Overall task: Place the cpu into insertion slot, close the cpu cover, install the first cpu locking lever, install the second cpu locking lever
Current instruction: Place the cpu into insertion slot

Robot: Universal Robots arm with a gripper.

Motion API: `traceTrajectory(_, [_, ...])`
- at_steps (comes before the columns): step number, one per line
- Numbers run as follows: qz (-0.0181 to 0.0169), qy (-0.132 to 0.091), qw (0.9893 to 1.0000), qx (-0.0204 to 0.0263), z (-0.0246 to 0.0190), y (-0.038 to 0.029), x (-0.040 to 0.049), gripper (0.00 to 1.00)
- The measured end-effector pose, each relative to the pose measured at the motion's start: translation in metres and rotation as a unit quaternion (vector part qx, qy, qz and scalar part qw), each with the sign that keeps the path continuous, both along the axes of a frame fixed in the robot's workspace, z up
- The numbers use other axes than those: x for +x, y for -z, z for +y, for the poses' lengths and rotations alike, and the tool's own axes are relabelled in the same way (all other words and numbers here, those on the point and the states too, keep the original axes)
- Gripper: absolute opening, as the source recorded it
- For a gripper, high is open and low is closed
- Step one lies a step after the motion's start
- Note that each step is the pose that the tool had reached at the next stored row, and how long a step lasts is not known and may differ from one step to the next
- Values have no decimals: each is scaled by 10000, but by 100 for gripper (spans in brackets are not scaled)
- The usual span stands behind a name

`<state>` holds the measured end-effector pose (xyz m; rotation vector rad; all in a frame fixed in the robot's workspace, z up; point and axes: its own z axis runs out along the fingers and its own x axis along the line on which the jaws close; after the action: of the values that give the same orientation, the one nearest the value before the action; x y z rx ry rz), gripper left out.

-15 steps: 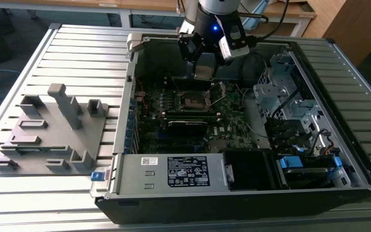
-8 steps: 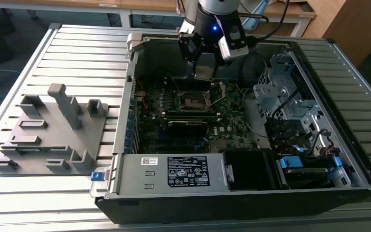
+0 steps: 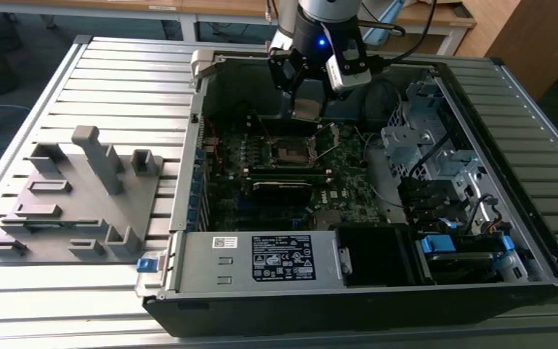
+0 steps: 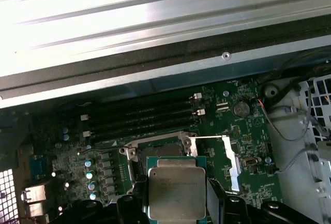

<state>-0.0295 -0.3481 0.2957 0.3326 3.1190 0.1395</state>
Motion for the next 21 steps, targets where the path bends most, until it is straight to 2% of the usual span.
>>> traceTrajectory(3, [0, 43, 10000, -1, 0, 0, 0, 54])
traceTrajectory(5, [0, 178, 9998, -1, 0, 2, 0, 54])
traceTrajectory(8, [0, 431, 9991, -1, 0, 6, 0, 54])
traceTrajectory(14, [0, 449, 9990, 0, 0, 6, 0, 54])
traceTrajectory(16, [0, 560, 9984, 0, 0, 8, 0, 54])
traceTrajectory(18, [0, 727, 9974, 0, 0, 10, 0, 54])
traceTrajectory(21, [0, 761, 9971, 0, 0, 10, 0, 54])
